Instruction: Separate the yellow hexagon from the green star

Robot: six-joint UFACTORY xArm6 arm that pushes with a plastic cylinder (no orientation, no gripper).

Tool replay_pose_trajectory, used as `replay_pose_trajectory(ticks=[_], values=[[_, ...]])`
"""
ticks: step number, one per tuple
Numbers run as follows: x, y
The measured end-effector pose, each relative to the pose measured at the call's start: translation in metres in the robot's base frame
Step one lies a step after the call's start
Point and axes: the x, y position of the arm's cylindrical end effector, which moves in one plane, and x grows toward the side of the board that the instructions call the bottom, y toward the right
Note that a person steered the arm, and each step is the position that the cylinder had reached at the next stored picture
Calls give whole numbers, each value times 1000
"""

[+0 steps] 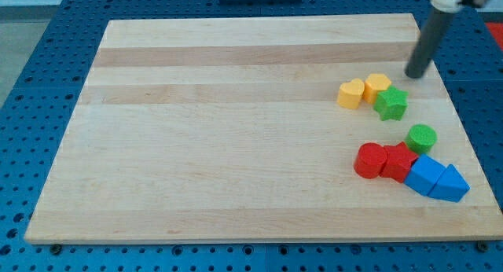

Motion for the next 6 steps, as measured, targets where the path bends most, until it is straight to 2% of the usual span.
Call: replay_pose_trajectory(ticks=[1, 3, 6], values=[[-11, -33], [12, -44], [95, -50]])
